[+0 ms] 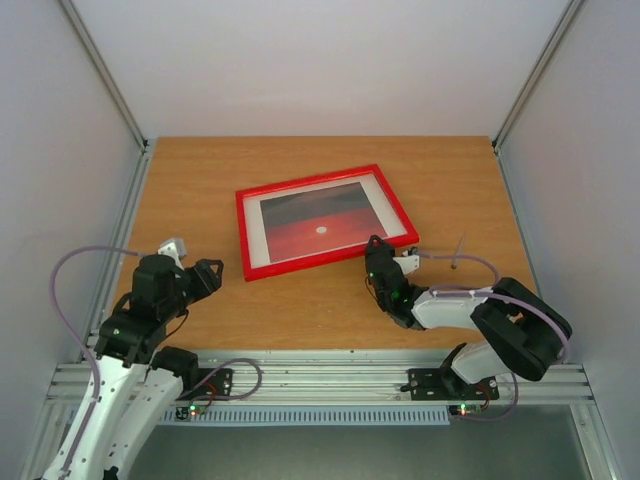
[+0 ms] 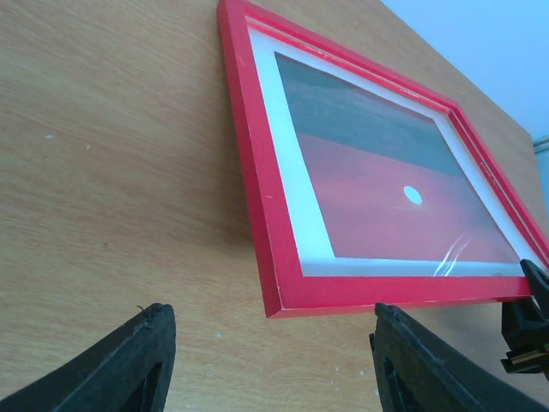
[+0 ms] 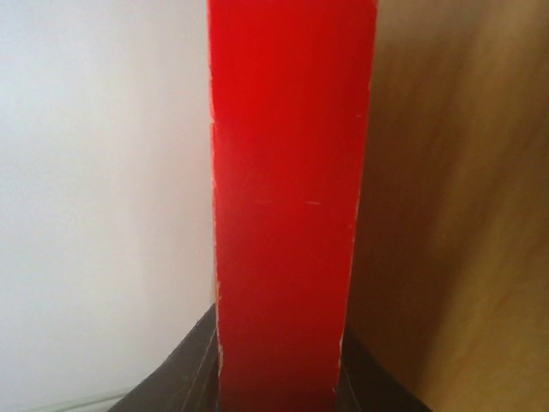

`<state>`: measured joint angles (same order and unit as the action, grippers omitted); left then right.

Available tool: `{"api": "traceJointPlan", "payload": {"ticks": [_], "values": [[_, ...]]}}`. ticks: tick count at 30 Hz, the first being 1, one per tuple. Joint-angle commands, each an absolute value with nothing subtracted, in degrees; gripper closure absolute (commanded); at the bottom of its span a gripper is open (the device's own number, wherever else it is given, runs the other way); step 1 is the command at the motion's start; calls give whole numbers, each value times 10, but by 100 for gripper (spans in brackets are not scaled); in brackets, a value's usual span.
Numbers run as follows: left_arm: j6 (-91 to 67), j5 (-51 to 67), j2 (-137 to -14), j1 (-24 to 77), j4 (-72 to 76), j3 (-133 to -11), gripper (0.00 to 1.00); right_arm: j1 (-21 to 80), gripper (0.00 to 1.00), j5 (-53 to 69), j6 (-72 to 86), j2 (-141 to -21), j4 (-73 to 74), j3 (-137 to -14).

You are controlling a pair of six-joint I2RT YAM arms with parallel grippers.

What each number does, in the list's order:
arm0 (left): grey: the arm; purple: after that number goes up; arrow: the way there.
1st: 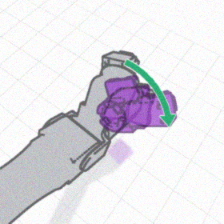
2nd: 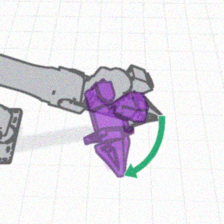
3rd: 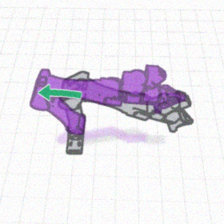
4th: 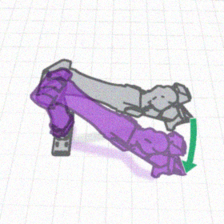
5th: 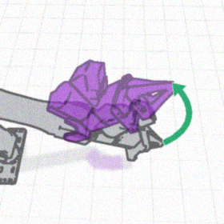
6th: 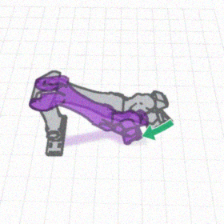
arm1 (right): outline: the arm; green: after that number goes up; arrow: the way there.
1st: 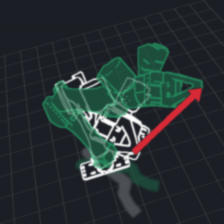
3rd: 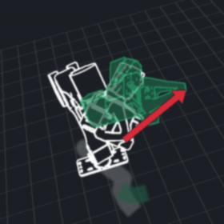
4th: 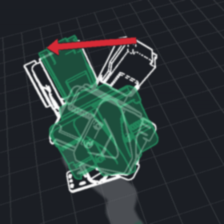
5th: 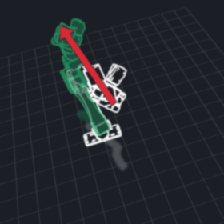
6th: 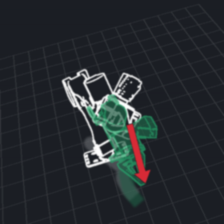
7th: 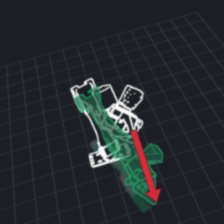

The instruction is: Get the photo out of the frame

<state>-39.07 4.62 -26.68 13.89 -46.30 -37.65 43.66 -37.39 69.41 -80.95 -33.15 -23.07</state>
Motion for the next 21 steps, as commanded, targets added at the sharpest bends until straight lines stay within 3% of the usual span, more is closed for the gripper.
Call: {"api": "traceJointPlan", "payload": {"ticks": [1, 14, 21], "values": [[-397, 57, -276, 137, -424, -360, 37, 438, 97, -380, 678, -858, -235, -192], [-404, 68, -281, 137, -412, -345, 38, 437, 94, -421, 783, -793, -128, -138], [-406, 70, -279, 137, -412, -339, 38, 433, 87, -433, 840, -732, 12, -140]]}}
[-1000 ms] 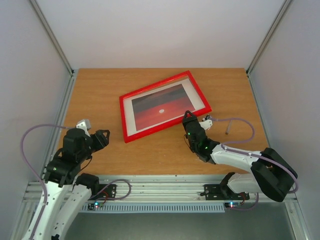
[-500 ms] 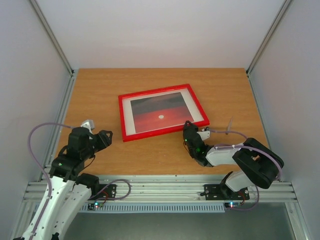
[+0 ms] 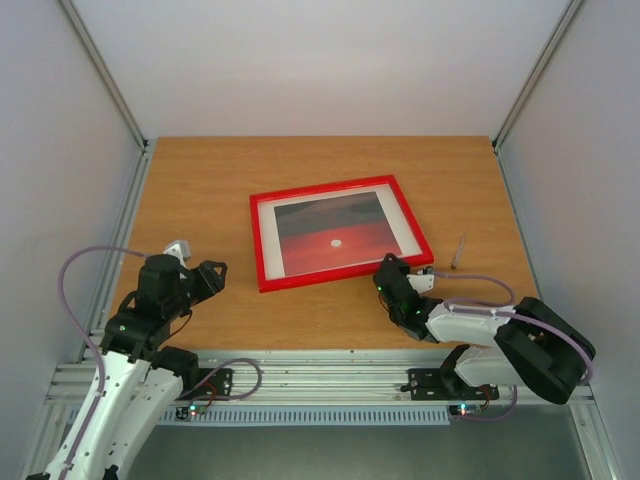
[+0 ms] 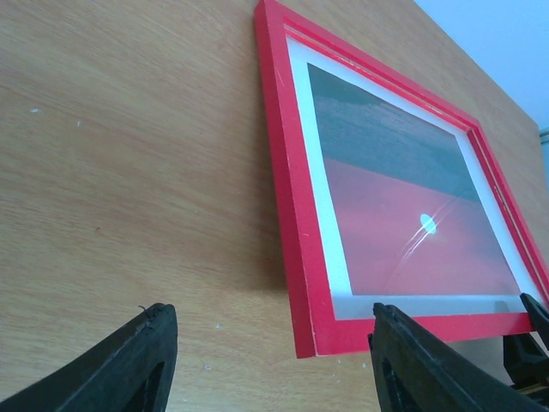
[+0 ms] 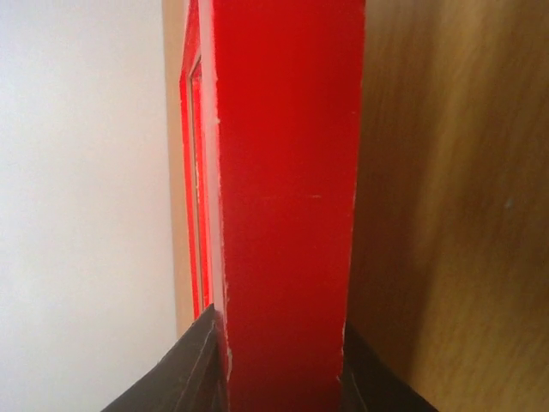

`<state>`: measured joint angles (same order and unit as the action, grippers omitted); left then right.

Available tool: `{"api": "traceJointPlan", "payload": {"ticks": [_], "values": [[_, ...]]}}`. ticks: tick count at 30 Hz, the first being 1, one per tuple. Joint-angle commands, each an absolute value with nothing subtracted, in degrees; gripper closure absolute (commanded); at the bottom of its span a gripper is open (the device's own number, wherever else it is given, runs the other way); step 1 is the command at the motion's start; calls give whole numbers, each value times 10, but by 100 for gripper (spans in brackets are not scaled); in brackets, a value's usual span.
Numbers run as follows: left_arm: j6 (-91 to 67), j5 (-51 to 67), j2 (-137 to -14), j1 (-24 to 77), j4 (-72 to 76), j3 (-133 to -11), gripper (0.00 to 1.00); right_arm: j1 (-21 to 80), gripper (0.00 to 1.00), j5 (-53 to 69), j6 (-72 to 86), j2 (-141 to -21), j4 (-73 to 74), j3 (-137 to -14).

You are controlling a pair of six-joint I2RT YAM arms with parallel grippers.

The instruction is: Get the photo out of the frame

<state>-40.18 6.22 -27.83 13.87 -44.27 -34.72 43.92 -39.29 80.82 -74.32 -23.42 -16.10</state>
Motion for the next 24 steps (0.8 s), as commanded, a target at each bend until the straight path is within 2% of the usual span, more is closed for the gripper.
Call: {"api": "traceJointPlan", "payload": {"ticks": [1, 3, 8, 15, 19, 24], "values": [[-406, 71, -281, 137, -412, -339, 38, 433, 83, -433, 842, -725, 34, -144], [-406, 74, -283, 137, -411, -338, 38, 433, 77, -430, 843, -710, 84, -161], [-408, 75, -284, 137, -409, -336, 38, 433, 46, -410, 864, -696, 240, -217], [-408, 76, -286, 137, -410, -335, 38, 433, 11, -380, 853, -677, 321, -241], [-406, 80, -293, 137, -409, -334, 38, 433, 3, -370, 789, -652, 374, -274], [-398, 94, -324, 137, -398, -335, 36, 432, 2, -380, 654, -600, 412, -302]]}}
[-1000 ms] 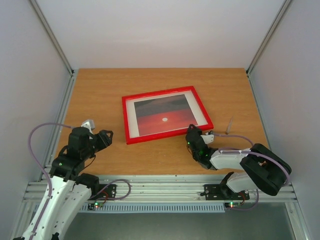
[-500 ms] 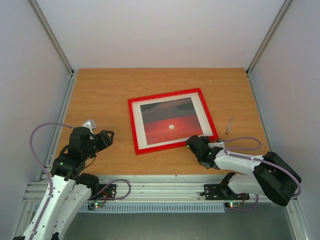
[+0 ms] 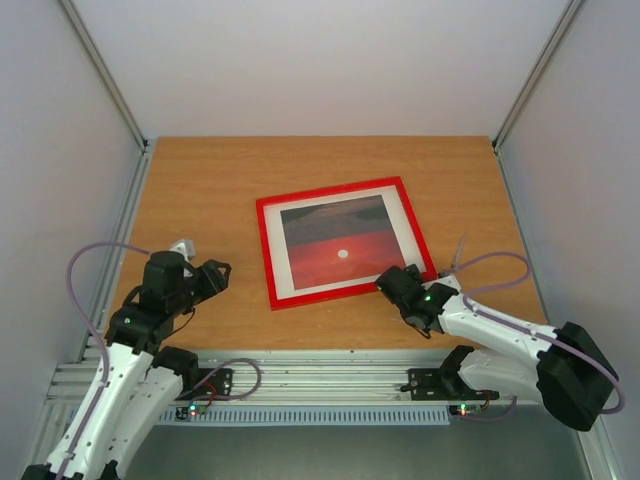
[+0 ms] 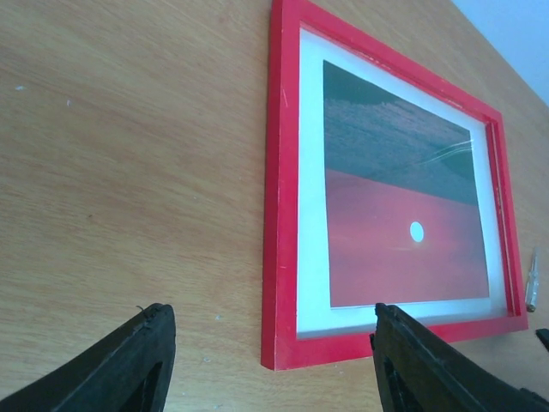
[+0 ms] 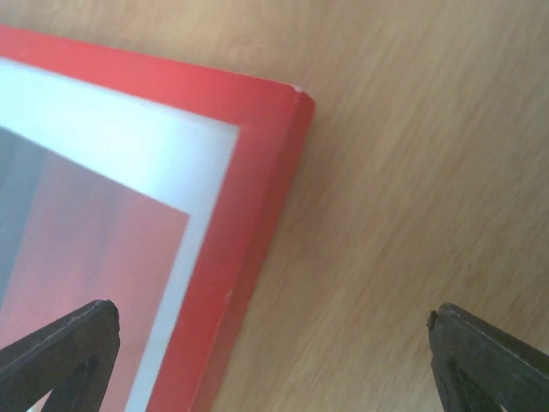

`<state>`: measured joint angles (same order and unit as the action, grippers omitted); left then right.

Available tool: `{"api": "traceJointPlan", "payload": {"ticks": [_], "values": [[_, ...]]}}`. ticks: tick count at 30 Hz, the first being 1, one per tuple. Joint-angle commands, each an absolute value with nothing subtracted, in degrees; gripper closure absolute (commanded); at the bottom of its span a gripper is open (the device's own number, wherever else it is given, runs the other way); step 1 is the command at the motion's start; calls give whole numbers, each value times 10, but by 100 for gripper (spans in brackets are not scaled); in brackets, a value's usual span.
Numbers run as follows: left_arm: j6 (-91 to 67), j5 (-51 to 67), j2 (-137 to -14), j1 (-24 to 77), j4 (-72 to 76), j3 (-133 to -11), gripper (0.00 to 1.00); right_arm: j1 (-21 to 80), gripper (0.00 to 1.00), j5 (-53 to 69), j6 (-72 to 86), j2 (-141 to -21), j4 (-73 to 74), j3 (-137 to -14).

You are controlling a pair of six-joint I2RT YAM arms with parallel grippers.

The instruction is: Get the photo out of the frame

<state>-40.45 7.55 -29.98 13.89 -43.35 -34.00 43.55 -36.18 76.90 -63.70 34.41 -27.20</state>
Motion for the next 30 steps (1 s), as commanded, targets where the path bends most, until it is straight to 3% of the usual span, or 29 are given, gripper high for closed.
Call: {"api": "traceJointPlan", "payload": {"ticks": [1, 14, 21, 30], "values": [[-395, 97, -334, 137, -394, -336, 36, 429, 2, -384, 618, -591, 420, -312], [-373, 85, -512, 178, -327, -359, 30, 240, 2, -222, 114, -619, 371, -422], [-364, 69, -619, 195, -295, -401, 29, 109, 7, -62, 10, -710, 326, -461], [-349, 66, -748, 201, -265, -458, 29, 53, 14, -6, -63, -836, 296, -528]]}}
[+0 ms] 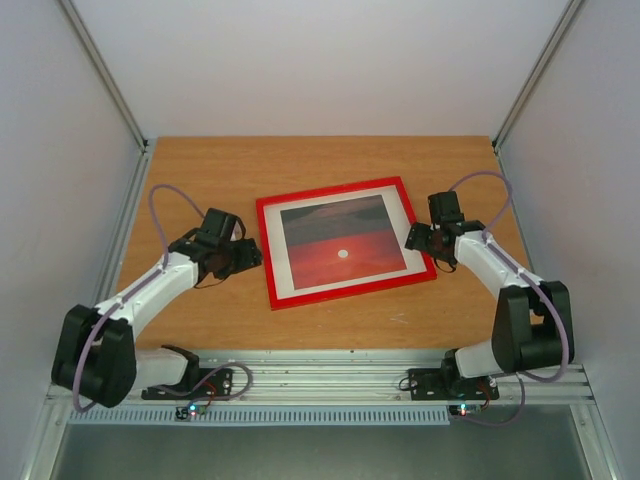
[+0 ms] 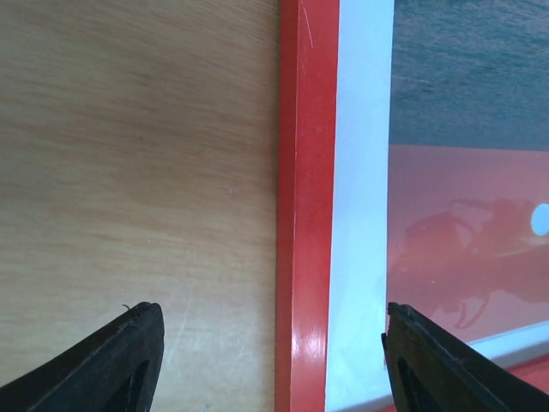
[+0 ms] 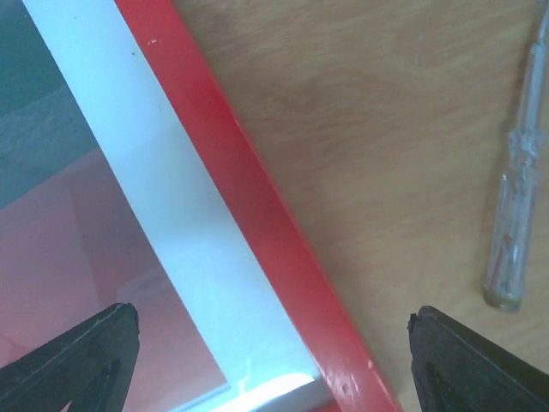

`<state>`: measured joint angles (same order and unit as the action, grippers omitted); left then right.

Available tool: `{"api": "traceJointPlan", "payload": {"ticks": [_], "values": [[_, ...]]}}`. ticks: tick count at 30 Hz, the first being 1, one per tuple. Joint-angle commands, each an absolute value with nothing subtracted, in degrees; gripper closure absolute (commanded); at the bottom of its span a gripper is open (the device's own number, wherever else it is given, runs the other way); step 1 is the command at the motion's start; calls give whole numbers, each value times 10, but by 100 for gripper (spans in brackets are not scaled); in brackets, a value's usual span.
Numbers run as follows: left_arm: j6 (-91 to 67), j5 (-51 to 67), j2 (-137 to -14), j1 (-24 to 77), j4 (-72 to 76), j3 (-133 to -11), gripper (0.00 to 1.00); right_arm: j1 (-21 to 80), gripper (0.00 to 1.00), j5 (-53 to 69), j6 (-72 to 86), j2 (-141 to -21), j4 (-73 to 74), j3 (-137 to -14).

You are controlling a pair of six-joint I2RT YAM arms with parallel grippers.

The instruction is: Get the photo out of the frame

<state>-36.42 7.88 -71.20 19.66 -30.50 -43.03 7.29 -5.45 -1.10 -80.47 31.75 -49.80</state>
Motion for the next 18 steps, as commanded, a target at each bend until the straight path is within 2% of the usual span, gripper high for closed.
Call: {"api": "traceJointPlan", "payload": {"ticks": [1, 4, 9, 18], "values": [[-347, 64, -759, 201, -264, -462, 29, 53, 15, -6, -67, -845, 297, -534], [-343, 59, -789, 201, -258, -470, 29, 53, 17, 3, -79, -874, 295, -548], [-338, 67, -839, 202, -244, -483, 30, 53, 32, 21, -95, -927, 294, -570], [-332, 79, -901, 211, -232, -511, 36, 41, 48, 8, -106, -967, 288, -582]]}}
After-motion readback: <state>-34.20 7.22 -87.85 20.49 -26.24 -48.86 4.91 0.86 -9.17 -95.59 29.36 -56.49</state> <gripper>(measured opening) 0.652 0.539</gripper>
